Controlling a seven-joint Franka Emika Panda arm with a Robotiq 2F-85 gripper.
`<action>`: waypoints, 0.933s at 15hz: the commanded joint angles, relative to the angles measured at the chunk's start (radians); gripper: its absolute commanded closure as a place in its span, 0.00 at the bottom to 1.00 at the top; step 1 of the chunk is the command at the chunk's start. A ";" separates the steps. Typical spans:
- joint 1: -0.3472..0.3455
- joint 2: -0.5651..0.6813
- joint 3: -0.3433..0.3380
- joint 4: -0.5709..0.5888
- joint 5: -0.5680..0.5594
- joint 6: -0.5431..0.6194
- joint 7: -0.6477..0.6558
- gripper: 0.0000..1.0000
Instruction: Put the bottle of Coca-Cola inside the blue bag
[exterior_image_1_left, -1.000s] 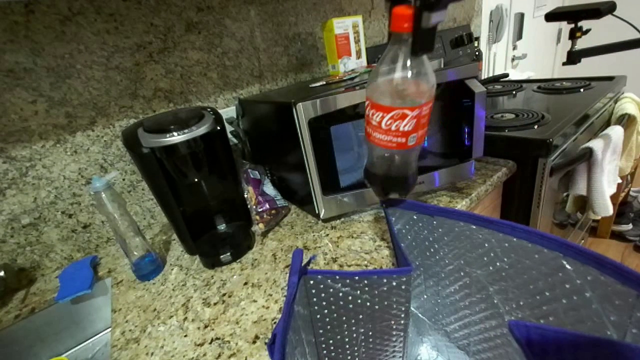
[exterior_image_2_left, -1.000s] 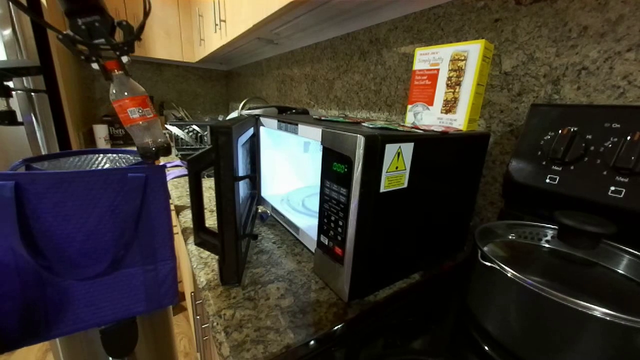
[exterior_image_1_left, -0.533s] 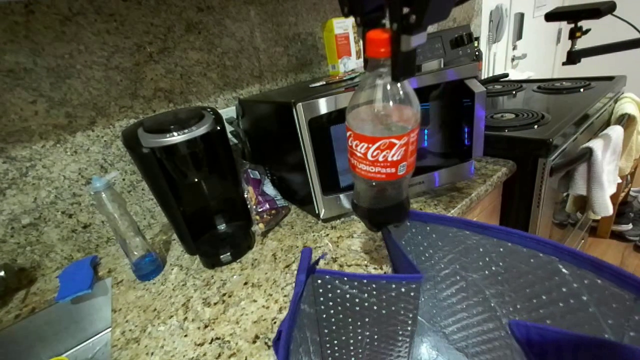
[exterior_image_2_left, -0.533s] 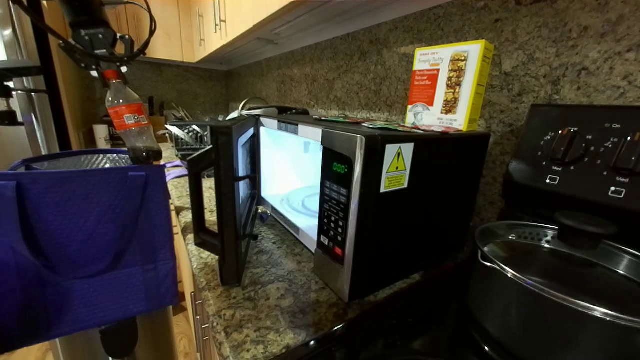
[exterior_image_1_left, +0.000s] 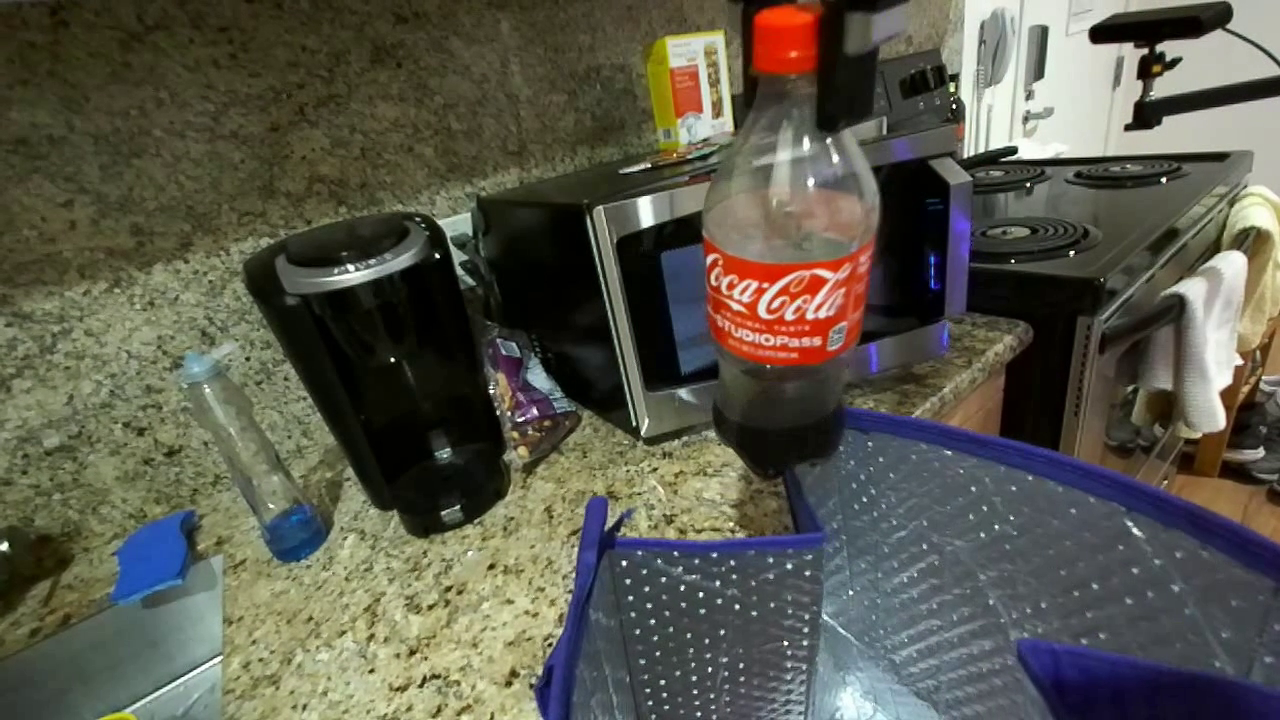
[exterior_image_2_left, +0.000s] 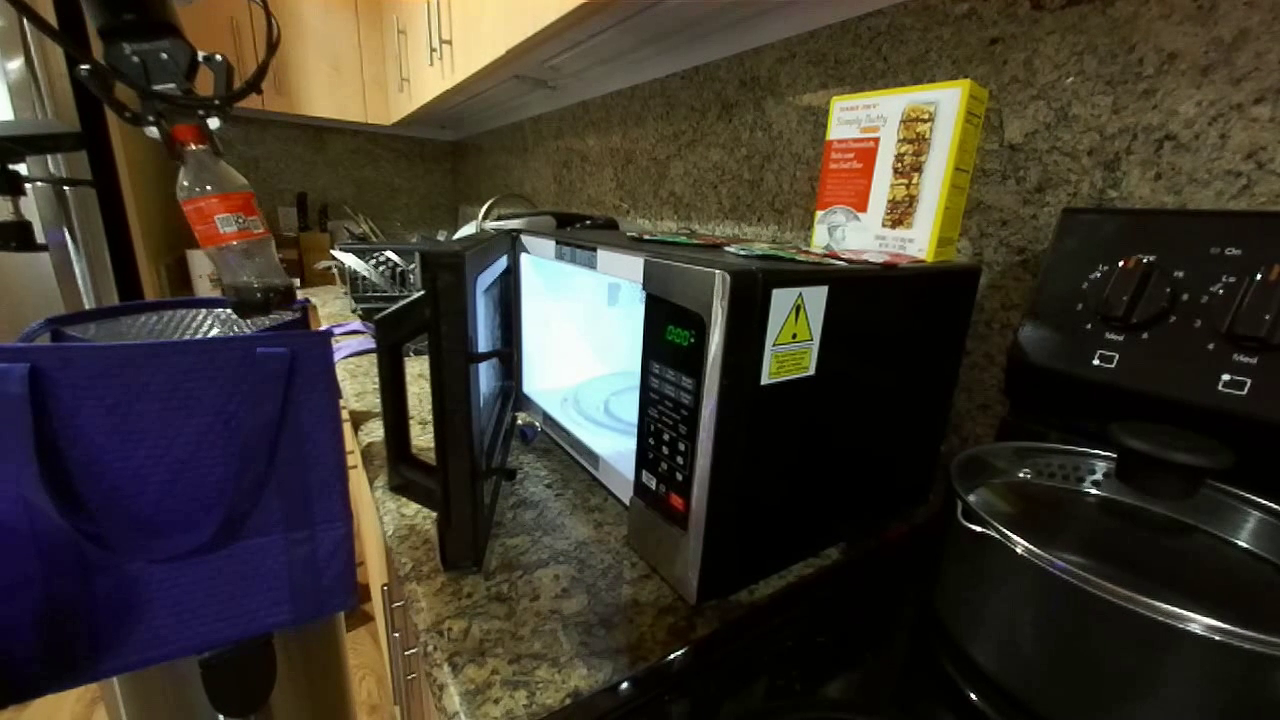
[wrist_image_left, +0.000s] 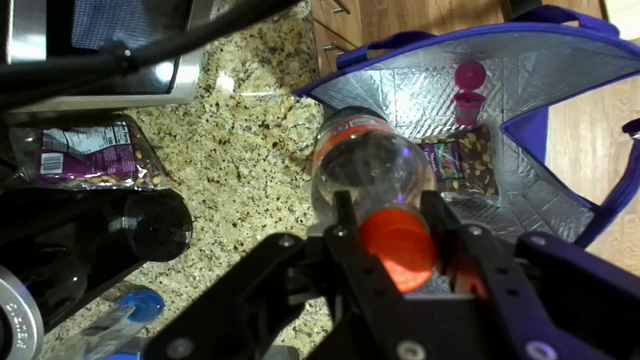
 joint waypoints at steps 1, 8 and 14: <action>0.040 0.057 0.066 0.118 -0.065 -0.123 0.057 0.88; 0.043 0.139 0.062 0.118 -0.003 -0.061 -0.012 0.88; -0.018 0.122 0.010 -0.065 0.111 0.273 -0.068 0.88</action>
